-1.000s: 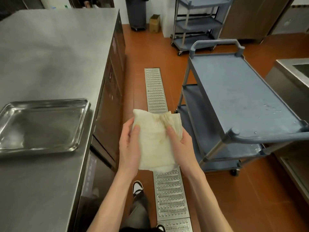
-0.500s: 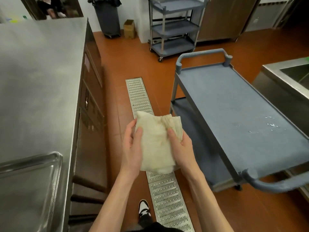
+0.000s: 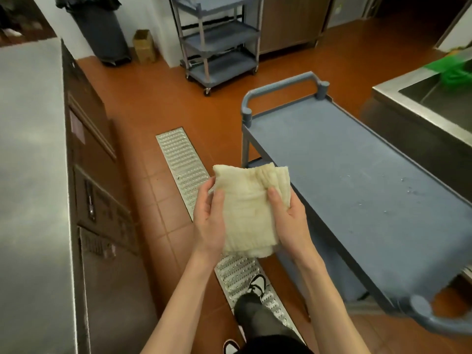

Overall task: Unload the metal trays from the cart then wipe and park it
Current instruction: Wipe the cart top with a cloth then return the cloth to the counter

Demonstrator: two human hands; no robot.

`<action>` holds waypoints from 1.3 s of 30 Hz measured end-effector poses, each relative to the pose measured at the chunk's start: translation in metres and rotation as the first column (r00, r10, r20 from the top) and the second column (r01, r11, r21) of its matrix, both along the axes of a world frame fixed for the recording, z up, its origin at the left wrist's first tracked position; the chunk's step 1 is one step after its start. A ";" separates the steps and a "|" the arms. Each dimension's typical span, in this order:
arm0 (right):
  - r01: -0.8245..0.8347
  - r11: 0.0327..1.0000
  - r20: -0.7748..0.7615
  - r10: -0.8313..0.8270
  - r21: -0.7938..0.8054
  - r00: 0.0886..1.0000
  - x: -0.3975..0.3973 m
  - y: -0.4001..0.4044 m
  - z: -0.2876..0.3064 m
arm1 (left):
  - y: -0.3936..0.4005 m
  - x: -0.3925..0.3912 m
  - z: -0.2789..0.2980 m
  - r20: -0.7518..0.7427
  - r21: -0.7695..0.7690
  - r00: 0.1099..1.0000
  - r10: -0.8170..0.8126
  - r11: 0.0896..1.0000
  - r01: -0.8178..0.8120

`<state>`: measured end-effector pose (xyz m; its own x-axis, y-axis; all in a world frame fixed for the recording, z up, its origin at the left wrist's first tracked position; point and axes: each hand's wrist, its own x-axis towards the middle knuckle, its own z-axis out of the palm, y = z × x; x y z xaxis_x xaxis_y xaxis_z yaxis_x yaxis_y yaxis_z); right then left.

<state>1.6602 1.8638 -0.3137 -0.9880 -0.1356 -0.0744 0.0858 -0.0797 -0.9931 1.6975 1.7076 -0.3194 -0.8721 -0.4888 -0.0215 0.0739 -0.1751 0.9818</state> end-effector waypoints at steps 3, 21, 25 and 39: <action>0.073 0.997 0.005 -0.073 -0.026 0.997 -0.035 0.006 -0.002 | 0.005 -0.045 -0.001 0.000 -0.013 0.998 -0.059 0.998 0.059; 0.422 0.895 0.196 -0.392 -0.146 0.899 -0.180 0.105 -0.028 | 0.104 -0.259 -0.034 0.148 -0.122 0.915 -0.375 0.911 0.393; 0.538 0.840 0.276 -0.501 -0.075 0.820 -0.170 0.137 -0.048 | 0.139 -0.269 -0.064 0.279 -0.096 0.814 -0.510 0.828 0.552; 0.769 0.199 0.015 -0.971 0.607 0.240 -0.080 0.249 -0.084 | 0.205 -0.289 -0.161 0.523 -0.554 0.540 -0.660 0.218 0.804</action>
<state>1.5801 2.1132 -0.3974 -0.2972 0.9419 -0.1562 0.5476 0.0341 -0.8360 1.4089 1.9127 -0.4808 -0.8688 0.4533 -0.1993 0.1458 0.6187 0.7719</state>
